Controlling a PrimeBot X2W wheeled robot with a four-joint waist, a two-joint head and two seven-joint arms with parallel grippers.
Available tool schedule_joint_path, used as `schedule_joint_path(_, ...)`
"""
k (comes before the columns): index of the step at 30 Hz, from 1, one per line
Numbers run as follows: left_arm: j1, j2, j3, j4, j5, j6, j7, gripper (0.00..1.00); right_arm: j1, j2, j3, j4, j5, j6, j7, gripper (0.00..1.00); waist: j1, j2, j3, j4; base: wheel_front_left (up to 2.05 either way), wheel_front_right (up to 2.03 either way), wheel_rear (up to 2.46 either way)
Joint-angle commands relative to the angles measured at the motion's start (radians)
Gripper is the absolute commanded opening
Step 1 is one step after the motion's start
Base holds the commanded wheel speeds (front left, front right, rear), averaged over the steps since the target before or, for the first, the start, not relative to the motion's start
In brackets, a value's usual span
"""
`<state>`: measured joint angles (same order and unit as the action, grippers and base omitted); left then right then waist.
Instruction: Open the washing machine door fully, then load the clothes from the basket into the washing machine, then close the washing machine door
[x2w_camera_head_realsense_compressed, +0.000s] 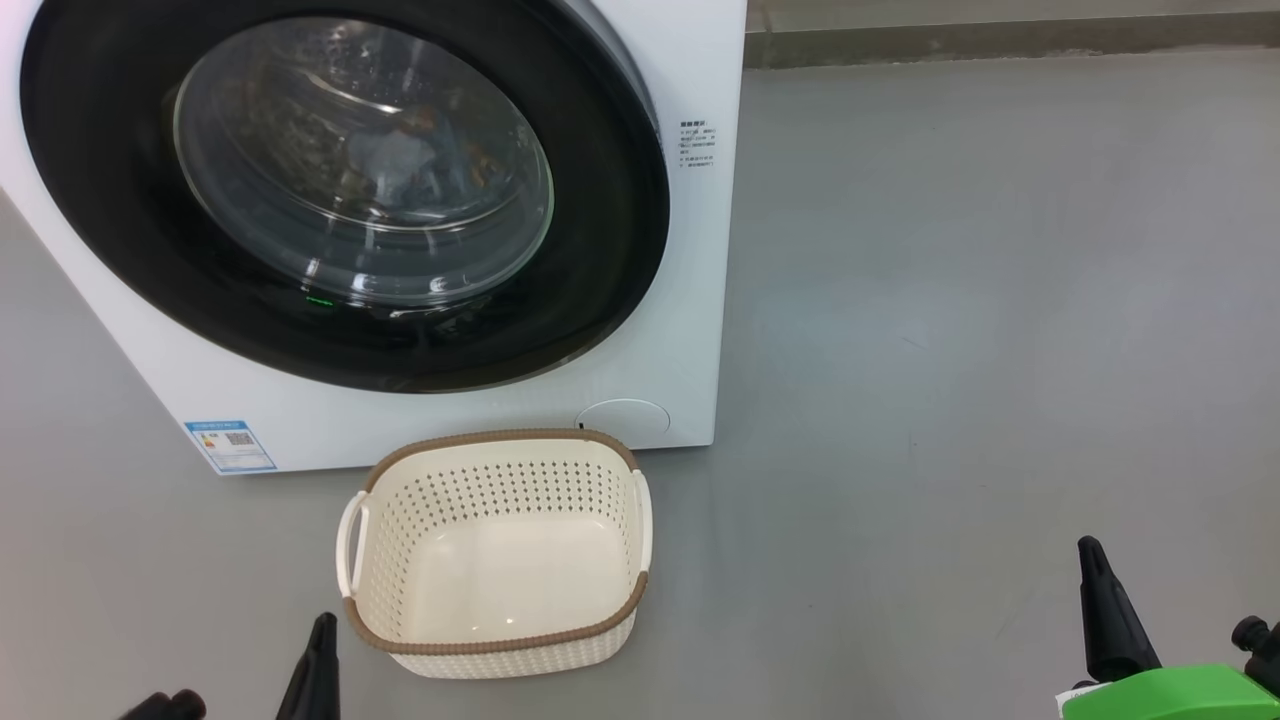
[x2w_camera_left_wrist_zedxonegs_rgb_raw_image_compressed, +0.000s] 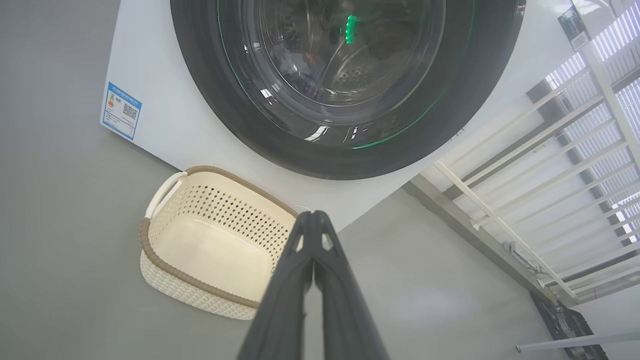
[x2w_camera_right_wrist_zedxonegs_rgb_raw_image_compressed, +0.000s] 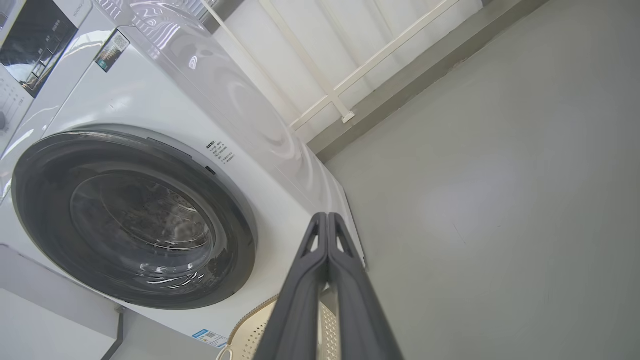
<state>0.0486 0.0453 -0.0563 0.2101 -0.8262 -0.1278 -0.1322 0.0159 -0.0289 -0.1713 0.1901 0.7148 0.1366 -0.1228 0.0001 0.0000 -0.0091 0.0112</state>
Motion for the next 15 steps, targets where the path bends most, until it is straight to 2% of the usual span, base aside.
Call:
schedule_joint_path(1,-0.054,0.015,0.021,-0.019,-0.023,-0.001,0.003,0.0,-0.041,-0.011,0.014,-0.019,0.03,-0.002,0.01,0.0,-0.0001,0.0,0.0,0.0,0.0,0.0,0.0)
schedule_joint_path(15,-0.072,0.018,0.042,-0.009,-0.167,-0.001,0.042,0.0,-0.056,-0.013,0.022,-0.006,0.188,-0.003,0.052,0.0,-0.0001,0.0,0.002,-0.002,0.0,0.0,0.0)
